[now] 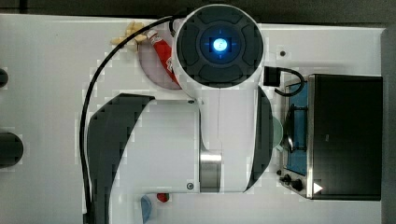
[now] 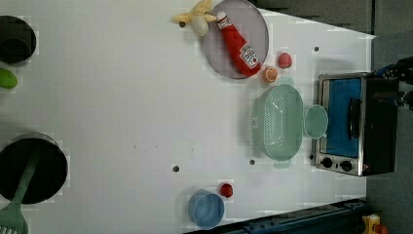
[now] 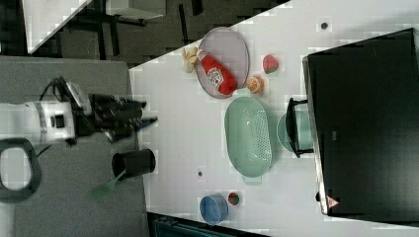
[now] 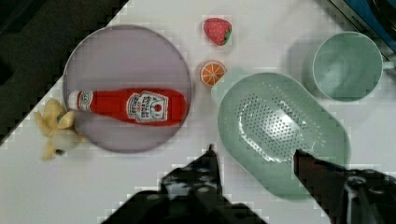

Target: Drag strainer right to left.

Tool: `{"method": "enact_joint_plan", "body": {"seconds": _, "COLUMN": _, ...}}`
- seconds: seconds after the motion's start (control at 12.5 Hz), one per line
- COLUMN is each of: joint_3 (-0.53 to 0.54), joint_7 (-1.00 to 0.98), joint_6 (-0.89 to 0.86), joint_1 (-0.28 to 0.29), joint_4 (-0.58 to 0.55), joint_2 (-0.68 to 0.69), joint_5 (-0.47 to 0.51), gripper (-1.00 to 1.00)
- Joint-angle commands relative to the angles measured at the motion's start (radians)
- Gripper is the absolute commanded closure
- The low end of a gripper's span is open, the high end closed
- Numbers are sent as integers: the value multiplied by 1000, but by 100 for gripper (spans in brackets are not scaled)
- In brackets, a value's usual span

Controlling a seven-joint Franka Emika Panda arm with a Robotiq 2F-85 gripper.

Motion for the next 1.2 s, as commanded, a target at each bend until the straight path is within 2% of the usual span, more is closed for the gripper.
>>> {"method": "enact_joint_plan", "body": {"seconds": 0.08, "joint_3": -43, "joint_7": 22, "joint_6": -219, "joint_1": 8, "joint_4": -301, "joint_2": -528, "joint_5": -20, "gripper": -58}}
{"method": "enact_joint_plan", "body": {"seconds": 0.24, "joint_3": -43, "joint_7": 22, "joint_6": -218, "joint_1": 8, "joint_4": -307, "joint_2": -522, "joint_5": -20, "gripper": -99}}
{"method": "enact_joint_plan", "body": {"seconds": 0.48, "joint_3": -41, "joint_7": 30, "joint_6": -185, "joint_1": 9, "joint_4": -383, "joint_2": -485, "joint_5": -20, "gripper": -100}}
{"method": "enact_joint_plan", "body": {"seconds": 0.64, "joint_3": -40, "joint_7": 57, "joint_6": -85, "joint_1": 9, "joint_4": -463, "joint_2": -437, "joint_5": -20, "gripper": -100}}
{"method": "enact_joint_plan", "body": {"seconds": 0.96, "joint_3": -38, "joint_7": 199, "joint_6": 253, "joint_1": 9, "joint_4": -626, "joint_2": -301, "joint_5": -20, "gripper": -100}}
{"method": "enact_joint_plan", "body": {"seconds": 1.2, "joint_3": -23, "joint_7": 381, "joint_6": 507, "joint_1": 9, "joint_4": -693, "joint_2": -165, "joint_5": -20, "gripper": -100}}
